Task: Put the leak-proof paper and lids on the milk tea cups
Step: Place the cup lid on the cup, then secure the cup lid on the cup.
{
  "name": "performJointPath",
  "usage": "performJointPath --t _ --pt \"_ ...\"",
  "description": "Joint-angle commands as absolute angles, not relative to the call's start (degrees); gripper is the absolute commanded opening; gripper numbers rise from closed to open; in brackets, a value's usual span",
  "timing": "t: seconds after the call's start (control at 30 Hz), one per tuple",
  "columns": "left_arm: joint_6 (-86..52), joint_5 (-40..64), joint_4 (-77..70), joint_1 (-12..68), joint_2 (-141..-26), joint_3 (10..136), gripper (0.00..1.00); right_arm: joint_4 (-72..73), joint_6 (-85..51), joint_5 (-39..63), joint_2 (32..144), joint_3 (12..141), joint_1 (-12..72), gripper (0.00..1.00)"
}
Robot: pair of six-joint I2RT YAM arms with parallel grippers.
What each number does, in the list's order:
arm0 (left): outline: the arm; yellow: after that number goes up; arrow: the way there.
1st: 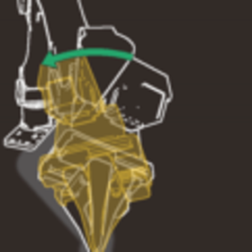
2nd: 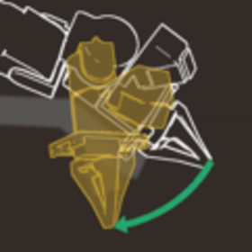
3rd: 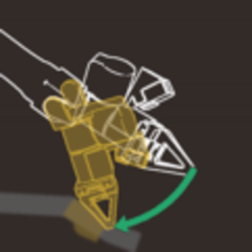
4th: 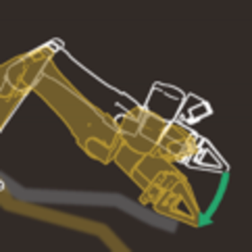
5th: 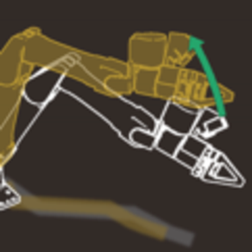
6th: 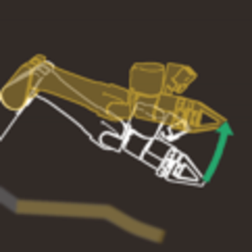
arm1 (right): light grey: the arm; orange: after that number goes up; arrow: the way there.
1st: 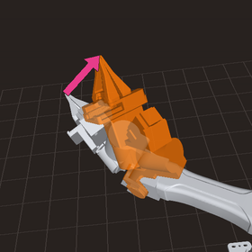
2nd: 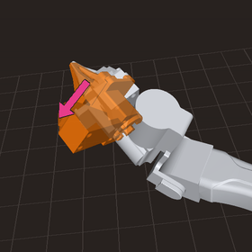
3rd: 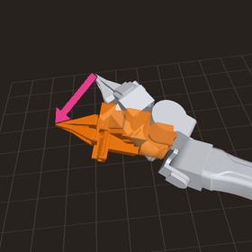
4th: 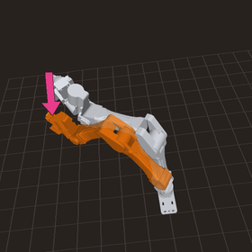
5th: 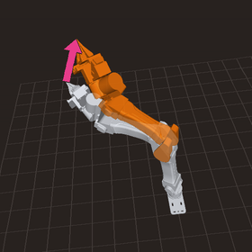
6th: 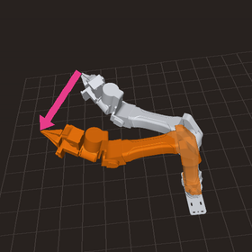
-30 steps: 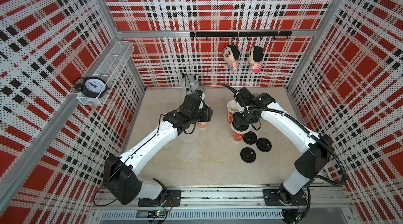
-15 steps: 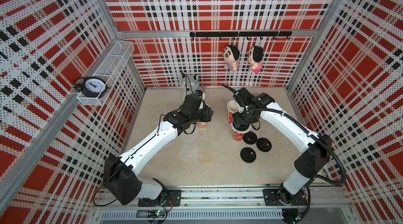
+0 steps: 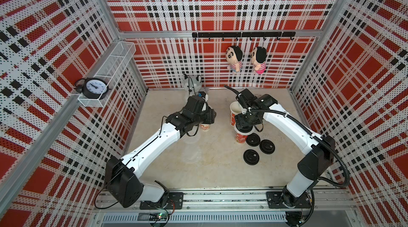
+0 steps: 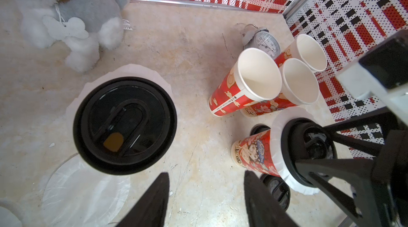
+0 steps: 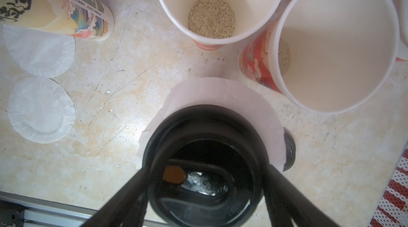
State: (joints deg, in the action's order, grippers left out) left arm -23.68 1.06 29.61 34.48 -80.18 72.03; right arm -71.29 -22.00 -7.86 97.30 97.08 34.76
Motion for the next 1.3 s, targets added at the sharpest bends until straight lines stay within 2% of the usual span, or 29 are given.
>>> performJointPath --t 0.0,0.2,0.57,0.7,0.97,1.27 --pt "-22.52 0.36 30.41 35.40 -79.10 73.16 0.58 -71.55 -22.12 -8.71 97.82 99.27 35.16 0.84" --pt "-22.38 -0.35 31.33 36.12 -79.09 73.87 0.58 -70.96 -22.46 -8.27 97.58 99.37 35.16 0.93" --pt "-21.80 -1.10 35.46 41.91 -79.55 78.23 0.58 -69.97 -24.88 -9.29 93.39 102.00 34.02 0.94" --pt "-21.62 -0.85 38.21 45.33 -80.34 80.07 0.62 -66.06 -27.54 -8.31 85.98 97.20 28.22 0.94" --pt "-22.58 -1.49 40.34 50.80 -88.36 86.15 0.63 -57.90 -29.03 0.43 71.79 80.82 13.53 0.94" --pt "-22.32 -3.99 43.33 52.72 -98.15 93.67 0.62 -54.64 -28.25 4.46 67.08 71.93 8.44 0.94"
